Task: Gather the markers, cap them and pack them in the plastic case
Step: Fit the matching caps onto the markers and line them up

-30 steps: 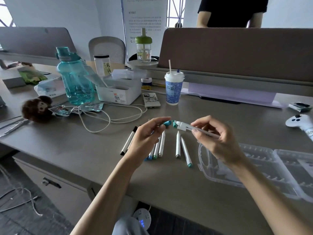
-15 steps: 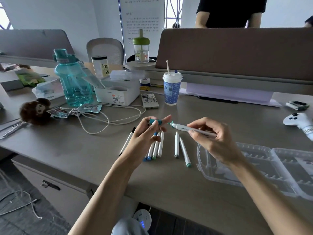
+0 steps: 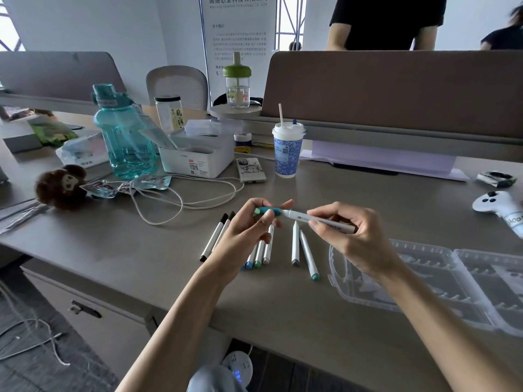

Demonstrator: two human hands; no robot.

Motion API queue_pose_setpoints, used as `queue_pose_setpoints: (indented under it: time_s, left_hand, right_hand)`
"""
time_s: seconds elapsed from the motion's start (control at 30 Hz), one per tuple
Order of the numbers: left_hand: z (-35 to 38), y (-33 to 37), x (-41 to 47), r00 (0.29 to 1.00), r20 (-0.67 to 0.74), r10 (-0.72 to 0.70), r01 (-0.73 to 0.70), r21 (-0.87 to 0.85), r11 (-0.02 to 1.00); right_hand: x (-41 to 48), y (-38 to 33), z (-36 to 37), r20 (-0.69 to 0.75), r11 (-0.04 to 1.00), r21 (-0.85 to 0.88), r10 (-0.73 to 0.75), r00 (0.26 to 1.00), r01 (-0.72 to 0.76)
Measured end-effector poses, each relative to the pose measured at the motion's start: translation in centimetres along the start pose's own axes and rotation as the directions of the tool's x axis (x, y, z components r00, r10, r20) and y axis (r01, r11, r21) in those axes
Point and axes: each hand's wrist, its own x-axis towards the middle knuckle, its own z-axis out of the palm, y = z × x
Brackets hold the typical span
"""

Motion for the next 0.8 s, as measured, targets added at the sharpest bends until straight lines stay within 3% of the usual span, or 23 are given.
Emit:
queue_pose_setpoints:
  time_s: [0.2, 0.43, 0.8]
  left_hand:
    - [0.0, -0.4, 0.0, 0.998, -0.055, 0.004, 0.001, 0.096, 0.995]
    - [0.3, -0.3, 0.2, 0.992, -0.123, -0.018, 0.020, 0.017, 1.000]
    - [0.0, -0.1, 0.1, 0.987, -0.138, -0.084, 0.082, -0.020, 0.996]
  right_hand:
    - [0.2, -0.2, 0.5, -0.054, 0.992, 0.103, 0.084, 0.995, -0.079]
    - [0.3, -0.4, 1.0, -0.076, 0.925, 0.374, 0.099, 0.992, -0.064]
    - [0.4, 0.0, 1.5, -0.116, 0.898, 0.428, 0.163, 0.980, -0.099]
